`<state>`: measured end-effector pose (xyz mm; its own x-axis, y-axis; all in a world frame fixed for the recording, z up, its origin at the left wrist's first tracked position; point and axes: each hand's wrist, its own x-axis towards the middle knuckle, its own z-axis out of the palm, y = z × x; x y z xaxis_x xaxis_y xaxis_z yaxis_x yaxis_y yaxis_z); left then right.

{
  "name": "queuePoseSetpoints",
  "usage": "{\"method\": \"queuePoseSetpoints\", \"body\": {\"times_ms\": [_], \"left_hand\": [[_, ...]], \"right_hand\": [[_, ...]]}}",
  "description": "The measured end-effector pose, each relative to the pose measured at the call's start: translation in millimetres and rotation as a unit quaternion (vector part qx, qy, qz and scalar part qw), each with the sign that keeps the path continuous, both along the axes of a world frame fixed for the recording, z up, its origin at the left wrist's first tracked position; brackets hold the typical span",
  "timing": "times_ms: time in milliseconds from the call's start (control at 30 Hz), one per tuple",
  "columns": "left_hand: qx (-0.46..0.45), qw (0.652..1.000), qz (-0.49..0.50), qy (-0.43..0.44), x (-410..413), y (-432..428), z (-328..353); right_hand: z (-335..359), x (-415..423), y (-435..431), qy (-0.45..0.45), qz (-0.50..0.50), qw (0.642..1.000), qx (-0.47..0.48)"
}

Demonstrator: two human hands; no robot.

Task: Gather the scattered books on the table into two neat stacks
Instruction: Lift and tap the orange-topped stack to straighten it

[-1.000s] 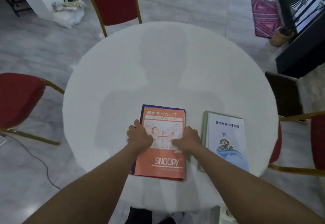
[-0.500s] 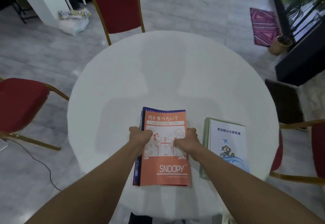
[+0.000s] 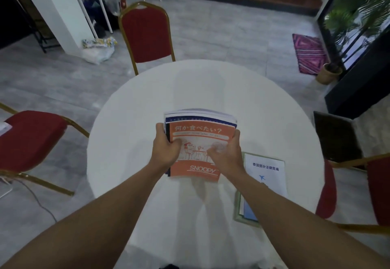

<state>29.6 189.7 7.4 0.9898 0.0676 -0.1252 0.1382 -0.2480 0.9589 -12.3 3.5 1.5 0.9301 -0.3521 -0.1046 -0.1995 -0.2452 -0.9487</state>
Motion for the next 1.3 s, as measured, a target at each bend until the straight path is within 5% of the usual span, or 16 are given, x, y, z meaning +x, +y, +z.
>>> {"method": "queuePoseSetpoints", "body": {"times_ms": [267, 1300], "left_hand": [[0.057, 0.996, -0.074, 0.018, -18.2, 13.1, -16.8], [0.094, 0.990, -0.102, 0.020, -2.9, -2.6, -16.3]], "right_hand": [[-19.1, -15.4, -8.1, 0.027, 0.075, 0.996, -0.049], [-31.3, -9.5, -21.6, 0.089, 0.067, 0.988, -0.104]]}}
